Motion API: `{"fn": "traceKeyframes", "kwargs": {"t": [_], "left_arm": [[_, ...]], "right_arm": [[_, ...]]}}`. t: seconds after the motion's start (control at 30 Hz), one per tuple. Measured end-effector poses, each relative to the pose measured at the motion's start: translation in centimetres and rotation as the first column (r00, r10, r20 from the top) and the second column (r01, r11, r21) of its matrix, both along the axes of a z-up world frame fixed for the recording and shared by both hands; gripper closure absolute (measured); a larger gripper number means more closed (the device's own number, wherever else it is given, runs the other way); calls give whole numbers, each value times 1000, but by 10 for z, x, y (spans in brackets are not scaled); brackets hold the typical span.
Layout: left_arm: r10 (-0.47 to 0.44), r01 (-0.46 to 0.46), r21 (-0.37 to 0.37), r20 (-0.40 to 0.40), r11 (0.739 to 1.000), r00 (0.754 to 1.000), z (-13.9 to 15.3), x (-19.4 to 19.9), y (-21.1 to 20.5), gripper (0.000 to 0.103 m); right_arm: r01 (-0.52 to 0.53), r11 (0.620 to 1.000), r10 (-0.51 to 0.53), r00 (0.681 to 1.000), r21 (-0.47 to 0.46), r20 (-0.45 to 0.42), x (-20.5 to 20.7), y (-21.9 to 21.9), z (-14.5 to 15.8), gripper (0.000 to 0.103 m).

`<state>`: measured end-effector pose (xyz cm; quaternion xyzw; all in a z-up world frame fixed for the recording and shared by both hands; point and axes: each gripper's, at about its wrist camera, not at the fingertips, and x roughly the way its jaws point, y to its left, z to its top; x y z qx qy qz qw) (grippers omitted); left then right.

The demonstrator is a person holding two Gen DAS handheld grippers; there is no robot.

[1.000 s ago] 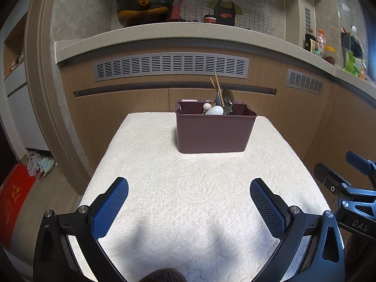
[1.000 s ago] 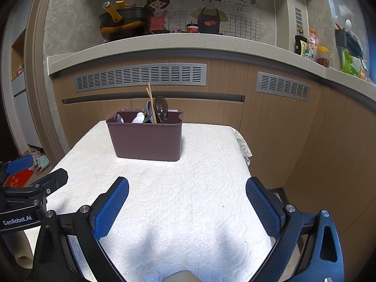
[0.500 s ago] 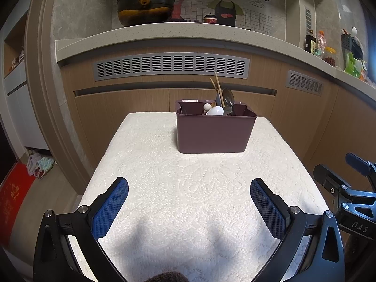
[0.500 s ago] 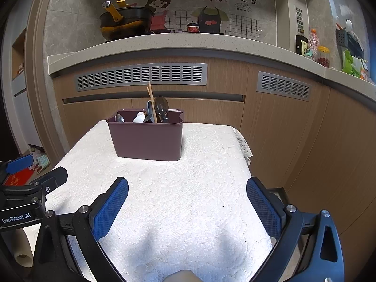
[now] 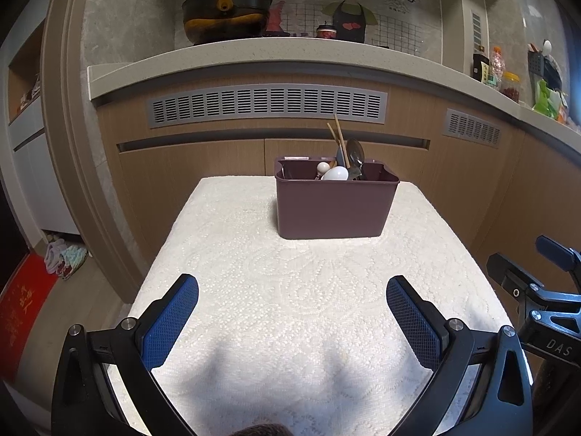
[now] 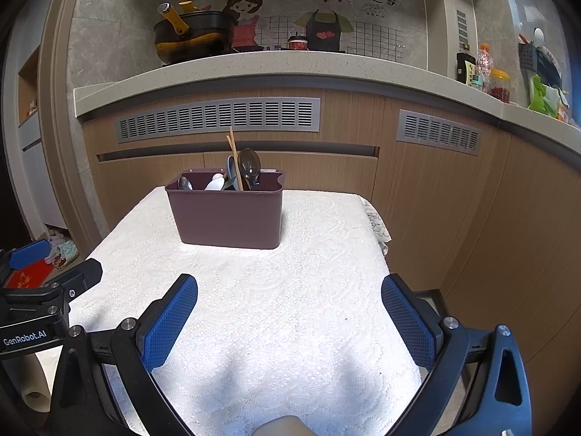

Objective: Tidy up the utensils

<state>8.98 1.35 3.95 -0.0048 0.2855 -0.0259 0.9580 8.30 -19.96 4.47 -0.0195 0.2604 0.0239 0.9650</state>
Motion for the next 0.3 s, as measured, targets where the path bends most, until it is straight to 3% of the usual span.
{"fn": "traceKeyframes", "kwargs": {"t": [0.3], "left_arm": [[7, -8, 22, 33, 1000, 999, 0, -5, 0, 0]], "right_arm": [[-3, 1000, 3, 1000, 2, -1, 1, -2, -1, 2]]}}
